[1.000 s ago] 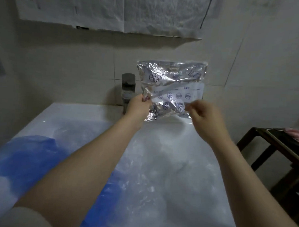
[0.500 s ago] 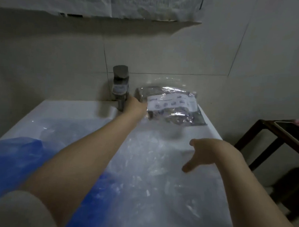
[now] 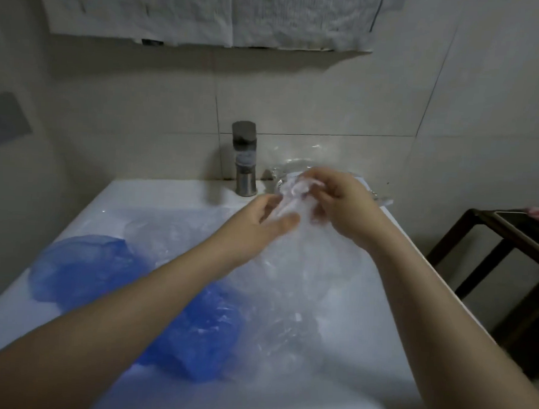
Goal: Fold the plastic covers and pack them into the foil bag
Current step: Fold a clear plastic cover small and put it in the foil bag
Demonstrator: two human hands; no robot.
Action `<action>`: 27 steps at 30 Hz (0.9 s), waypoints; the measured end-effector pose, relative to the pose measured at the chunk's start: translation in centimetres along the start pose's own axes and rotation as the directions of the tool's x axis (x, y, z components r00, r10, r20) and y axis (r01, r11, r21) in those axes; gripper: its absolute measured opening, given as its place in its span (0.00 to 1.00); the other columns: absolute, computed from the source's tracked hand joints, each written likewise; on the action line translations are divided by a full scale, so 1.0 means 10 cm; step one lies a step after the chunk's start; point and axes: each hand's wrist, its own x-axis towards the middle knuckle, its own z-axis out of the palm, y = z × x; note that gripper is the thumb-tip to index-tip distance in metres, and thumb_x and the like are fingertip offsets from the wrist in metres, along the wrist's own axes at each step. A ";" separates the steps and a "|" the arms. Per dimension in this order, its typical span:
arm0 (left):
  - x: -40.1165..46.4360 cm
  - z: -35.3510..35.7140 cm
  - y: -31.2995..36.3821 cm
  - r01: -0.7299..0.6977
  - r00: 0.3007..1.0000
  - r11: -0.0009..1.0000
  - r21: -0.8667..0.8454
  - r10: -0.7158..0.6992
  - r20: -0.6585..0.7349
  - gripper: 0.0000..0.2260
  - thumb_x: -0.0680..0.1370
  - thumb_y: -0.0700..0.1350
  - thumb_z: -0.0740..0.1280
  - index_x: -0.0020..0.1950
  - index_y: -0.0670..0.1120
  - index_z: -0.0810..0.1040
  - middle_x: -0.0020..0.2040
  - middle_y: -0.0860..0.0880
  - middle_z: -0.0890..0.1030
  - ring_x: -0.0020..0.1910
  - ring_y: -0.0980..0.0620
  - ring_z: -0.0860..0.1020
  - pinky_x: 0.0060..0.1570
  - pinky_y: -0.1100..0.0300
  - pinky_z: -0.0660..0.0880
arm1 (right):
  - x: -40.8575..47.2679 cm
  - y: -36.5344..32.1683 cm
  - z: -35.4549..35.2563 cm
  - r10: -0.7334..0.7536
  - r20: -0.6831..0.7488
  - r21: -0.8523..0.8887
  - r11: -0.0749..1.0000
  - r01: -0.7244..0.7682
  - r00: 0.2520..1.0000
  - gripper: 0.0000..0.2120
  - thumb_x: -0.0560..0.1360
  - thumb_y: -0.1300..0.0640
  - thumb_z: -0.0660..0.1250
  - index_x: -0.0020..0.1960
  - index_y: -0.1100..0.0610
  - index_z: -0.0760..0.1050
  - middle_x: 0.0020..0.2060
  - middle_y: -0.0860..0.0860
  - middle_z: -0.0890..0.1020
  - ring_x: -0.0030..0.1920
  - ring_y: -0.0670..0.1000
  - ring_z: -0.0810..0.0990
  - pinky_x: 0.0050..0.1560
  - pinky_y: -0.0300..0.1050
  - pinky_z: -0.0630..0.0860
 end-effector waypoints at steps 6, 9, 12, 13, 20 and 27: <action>-0.20 -0.23 -0.15 -0.002 0.976 1.000 0.027 0.008 -0.218 0.05 0.75 0.44 0.70 0.48 0.44 0.80 0.43 0.43 0.82 0.41 0.48 0.78 0.44 0.54 0.74 | 0.13 0.02 0.22 0.051 -0.310 0.070 0.997 -0.030 0.949 0.09 0.78 0.63 0.56 0.47 0.60 0.76 0.36 0.49 0.77 0.37 0.47 0.73 0.39 0.43 0.68; -0.21 -0.30 -0.20 0.010 0.936 0.998 -0.061 -0.030 -0.350 0.02 0.75 0.44 0.69 0.46 0.49 0.77 0.44 0.47 0.82 0.45 0.46 0.81 0.50 0.49 0.77 | 0.11 0.17 0.32 0.124 -0.225 -0.202 0.964 -0.171 0.967 0.14 0.76 0.58 0.61 0.59 0.59 0.75 0.53 0.55 0.79 0.54 0.53 0.76 0.53 0.45 0.68; -0.19 -0.27 -0.25 0.011 0.916 1.000 -0.002 -0.011 -0.400 0.09 0.75 0.44 0.69 0.50 0.54 0.72 0.49 0.48 0.80 0.48 0.48 0.80 0.50 0.50 0.77 | -0.07 0.15 0.49 -0.172 -0.212 -0.326 0.940 0.096 0.962 0.22 0.71 0.49 0.59 0.62 0.55 0.75 0.60 0.53 0.76 0.63 0.56 0.70 0.62 0.51 0.63; -0.18 -0.26 -0.27 -0.003 0.914 1.000 -0.009 -0.001 -0.406 0.12 0.75 0.43 0.69 0.52 0.56 0.71 0.51 0.48 0.80 0.48 0.48 0.80 0.50 0.51 0.77 | -0.12 0.12 0.55 -0.299 -0.225 -0.389 0.900 0.196 0.927 0.21 0.71 0.49 0.58 0.61 0.54 0.76 0.60 0.52 0.76 0.64 0.55 0.68 0.61 0.51 0.60; -0.21 -0.27 -0.36 -0.187 0.927 0.962 0.198 0.240 -0.289 0.18 0.79 0.38 0.61 0.51 0.64 0.69 0.42 0.62 0.79 0.42 0.45 0.79 0.42 0.57 0.77 | -0.12 0.27 0.71 -0.381 0.014 -0.649 0.700 0.298 0.925 0.12 0.69 0.57 0.65 0.51 0.53 0.79 0.47 0.49 0.83 0.59 0.59 0.75 0.58 0.50 0.53; -0.17 -0.53 -0.46 -0.247 0.913 0.810 0.532 0.378 -0.151 0.12 0.76 0.35 0.58 0.47 0.49 0.76 0.46 0.51 0.77 0.45 0.48 0.76 0.47 0.61 0.73 | -0.11 0.33 0.52 -0.257 0.111 -0.629 0.730 0.268 0.960 0.15 0.70 0.41 0.63 0.40 0.53 0.77 0.37 0.46 0.81 0.53 0.58 0.75 0.58 0.50 0.53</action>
